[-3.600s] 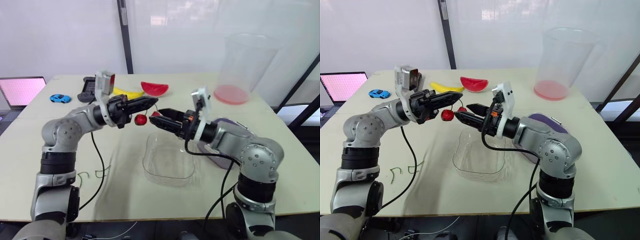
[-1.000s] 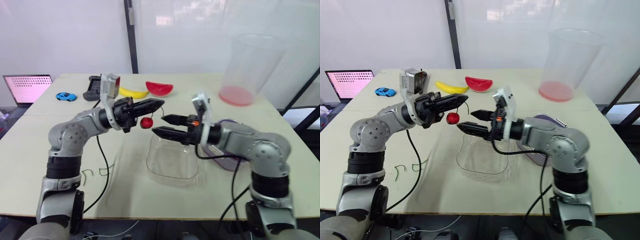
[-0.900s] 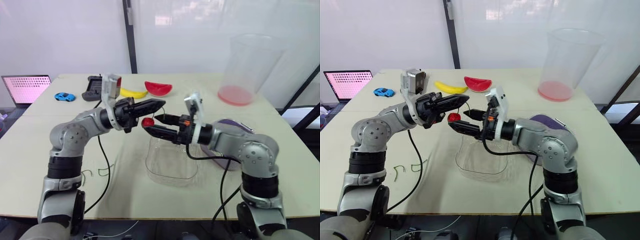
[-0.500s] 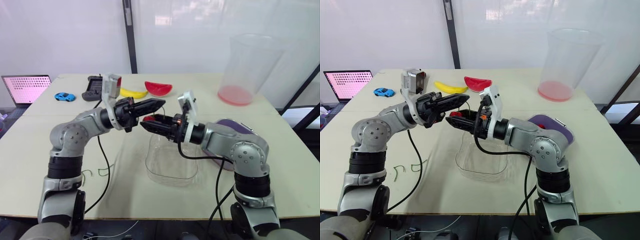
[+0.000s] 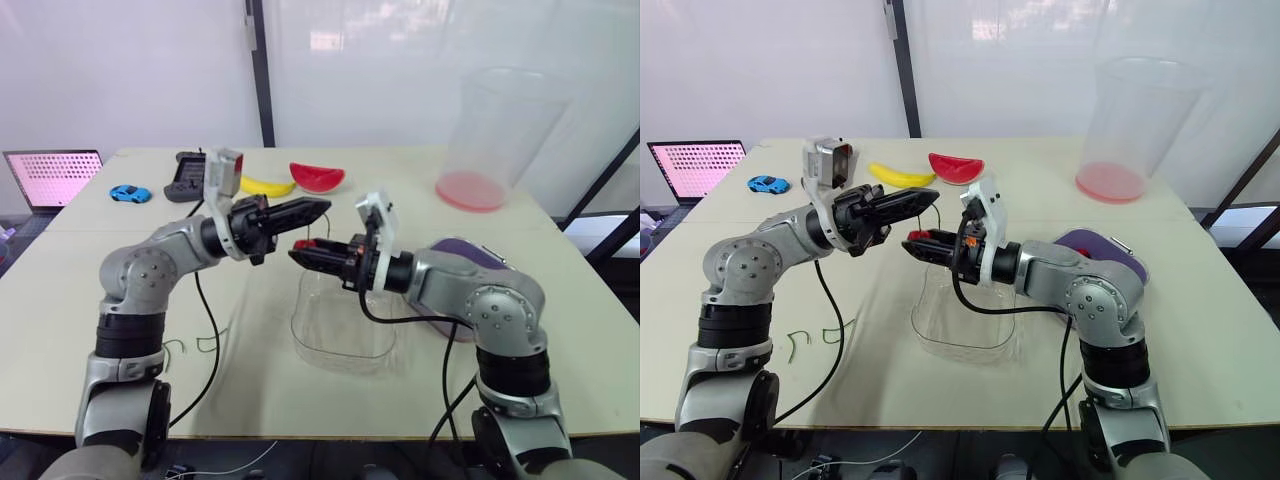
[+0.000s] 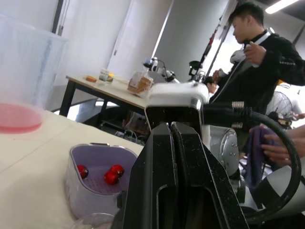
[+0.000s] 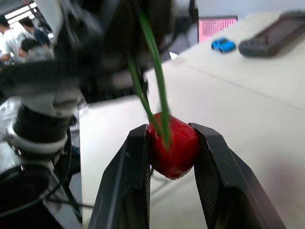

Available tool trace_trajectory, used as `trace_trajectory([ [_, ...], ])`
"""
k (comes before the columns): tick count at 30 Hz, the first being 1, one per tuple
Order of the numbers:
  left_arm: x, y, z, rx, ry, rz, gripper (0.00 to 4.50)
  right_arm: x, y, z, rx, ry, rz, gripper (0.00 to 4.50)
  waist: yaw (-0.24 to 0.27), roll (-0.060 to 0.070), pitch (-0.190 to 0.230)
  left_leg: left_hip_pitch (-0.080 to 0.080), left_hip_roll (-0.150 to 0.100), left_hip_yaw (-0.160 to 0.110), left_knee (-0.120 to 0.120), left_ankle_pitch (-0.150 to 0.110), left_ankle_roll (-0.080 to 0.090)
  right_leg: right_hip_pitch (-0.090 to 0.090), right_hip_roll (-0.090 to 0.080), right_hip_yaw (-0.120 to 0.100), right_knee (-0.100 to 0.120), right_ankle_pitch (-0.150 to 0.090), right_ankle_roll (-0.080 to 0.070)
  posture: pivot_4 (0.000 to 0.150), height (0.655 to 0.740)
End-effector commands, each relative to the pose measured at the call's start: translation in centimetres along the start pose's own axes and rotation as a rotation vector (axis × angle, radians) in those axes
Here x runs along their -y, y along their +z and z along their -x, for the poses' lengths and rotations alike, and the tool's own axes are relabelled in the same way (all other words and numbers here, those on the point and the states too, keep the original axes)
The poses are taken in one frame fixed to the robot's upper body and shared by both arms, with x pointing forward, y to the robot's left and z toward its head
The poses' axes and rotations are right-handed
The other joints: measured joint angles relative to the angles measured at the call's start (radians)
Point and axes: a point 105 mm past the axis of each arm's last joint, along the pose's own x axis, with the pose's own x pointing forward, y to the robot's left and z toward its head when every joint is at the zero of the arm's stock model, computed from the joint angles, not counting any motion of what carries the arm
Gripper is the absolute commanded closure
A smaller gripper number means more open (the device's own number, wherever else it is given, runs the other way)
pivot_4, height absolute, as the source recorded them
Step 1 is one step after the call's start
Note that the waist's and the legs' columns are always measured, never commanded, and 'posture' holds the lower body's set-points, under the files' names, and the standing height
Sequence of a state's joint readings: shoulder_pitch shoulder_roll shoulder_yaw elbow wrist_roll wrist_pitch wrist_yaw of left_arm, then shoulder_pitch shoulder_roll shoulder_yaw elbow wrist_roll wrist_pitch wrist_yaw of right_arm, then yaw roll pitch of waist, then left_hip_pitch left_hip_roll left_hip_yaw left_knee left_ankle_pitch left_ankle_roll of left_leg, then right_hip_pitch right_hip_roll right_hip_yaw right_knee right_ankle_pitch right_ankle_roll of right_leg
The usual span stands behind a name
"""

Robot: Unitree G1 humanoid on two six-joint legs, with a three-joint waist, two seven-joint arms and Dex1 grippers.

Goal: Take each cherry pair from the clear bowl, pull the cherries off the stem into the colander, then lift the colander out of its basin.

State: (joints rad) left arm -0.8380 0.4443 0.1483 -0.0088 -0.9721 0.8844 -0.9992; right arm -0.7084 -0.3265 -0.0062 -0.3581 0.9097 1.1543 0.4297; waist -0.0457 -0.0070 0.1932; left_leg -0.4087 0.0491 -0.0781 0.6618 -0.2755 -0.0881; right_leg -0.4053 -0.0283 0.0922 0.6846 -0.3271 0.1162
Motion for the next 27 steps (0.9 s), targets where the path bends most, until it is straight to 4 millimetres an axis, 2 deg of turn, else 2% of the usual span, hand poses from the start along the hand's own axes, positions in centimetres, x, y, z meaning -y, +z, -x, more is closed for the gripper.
trace_trajectory([
  [1, 0.8, 1.2, -0.2, 0.017, -0.028, -0.060, 4.50, -0.4, -0.1, 0.5, -0.015, 0.012, 0.028, 3.23, 0.000, 0.000, 0.000, 0.000, 0.000, 0.000, 0.000, 0.000, 0.000, 0.000, 0.000, 0.000, 0.000, 0.000, 0.000, 0.150, 0.7380],
  [5, 0.5, 1.2, 0.0, 0.025, -0.006, -0.063, 4.50, 1.0, 0.0, 2.8, -0.037, -0.052, 0.022, 3.23, 0.003, 0.000, 0.000, 0.000, 0.000, 0.000, 0.000, 0.000, 0.000, 0.000, 0.000, 0.000, 0.000, 0.000, 0.000, 0.150, 0.7380],
  [10, 0.4, 1.1, 1.0, 0.025, 0.037, -0.068, 4.50, 6.5, 2.7, 10.1, -0.129, -0.360, 0.171, 3.23, 0.006, 0.000, 0.000, 0.000, -0.001, 0.000, 0.000, 0.000, 0.001, 0.001, -0.001, 0.000, -0.001, 0.000, 0.000, 0.150, 0.7380],
  [12, 0.3, 0.9, 1.4, 0.024, 0.057, -0.070, 4.50, 9.1, 2.8, 13.4, -0.251, -0.522, 0.271, 3.23, 0.004, 0.000, 0.000, 0.000, -0.001, 0.000, 0.000, -0.001, 0.001, 0.001, 0.000, 0.000, -0.002, 0.000, 0.000, 0.150, 0.7380],
  [14, 0.1, 0.6, 1.7, 0.027, 0.080, -0.067, 4.50, 10.9, 2.7, 15.9, -0.336, -0.617, 0.304, 3.23, 0.003, 0.000, 0.000, 0.000, -0.001, 0.001, 0.000, -0.001, 0.002, 0.001, 0.000, 0.000, -0.002, 0.000, 0.000, 0.150, 0.7380],
  [18, 0.0, 0.0, 2.1, 0.019, 0.117, -0.070, 4.50, 12.8, 1.3, 18.0, -0.451, -0.669, 0.314, 3.23, -0.005, 0.000, 0.000, 0.001, 0.000, 0.002, 0.000, -0.001, 0.002, 0.001, 0.001, 0.002, -0.002, 0.000, 0.000, 0.150, 0.7380],
  [20, 0.0, -0.2, 2.3, 0.013, 0.127, -0.072, 4.50, 13.4, 0.6, 18.4, -0.486, -0.676, 0.310, 3.23, -0.003, 0.000, 0.000, 0.001, 0.000, 0.002, -0.001, -0.001, 0.002, 0.000, 0.001, 0.002, -0.002, 0.000, 0.000, 0.150, 0.7380],
  [23, -0.1, -1.2, 3.3, -0.027, 0.173, -0.080, 4.50, 13.3, -0.2, 18.6, -0.537, -0.652, 0.317, 2.39, 0.001, 0.000, 0.000, 0.001, 0.000, 0.002, 0.000, -0.001, 0.002, 0.000, 0.000, 0.002, -0.002, 0.000, 0.000, 0.150, 0.7380],
  [27, -0.3, -1.9, 3.9, -0.053, 0.201, -0.082, 4.50, 13.3, 1.4, 19.2, -0.542, -0.665, 0.368, 0.61, 0.004, 0.000, 0.000, 0.001, 0.000, 0.002, 0.000, -0.001, 0.002, 0.000, 0.000, 0.002, -0.002, 0.000, 0.000, 0.150, 0.7380],
])
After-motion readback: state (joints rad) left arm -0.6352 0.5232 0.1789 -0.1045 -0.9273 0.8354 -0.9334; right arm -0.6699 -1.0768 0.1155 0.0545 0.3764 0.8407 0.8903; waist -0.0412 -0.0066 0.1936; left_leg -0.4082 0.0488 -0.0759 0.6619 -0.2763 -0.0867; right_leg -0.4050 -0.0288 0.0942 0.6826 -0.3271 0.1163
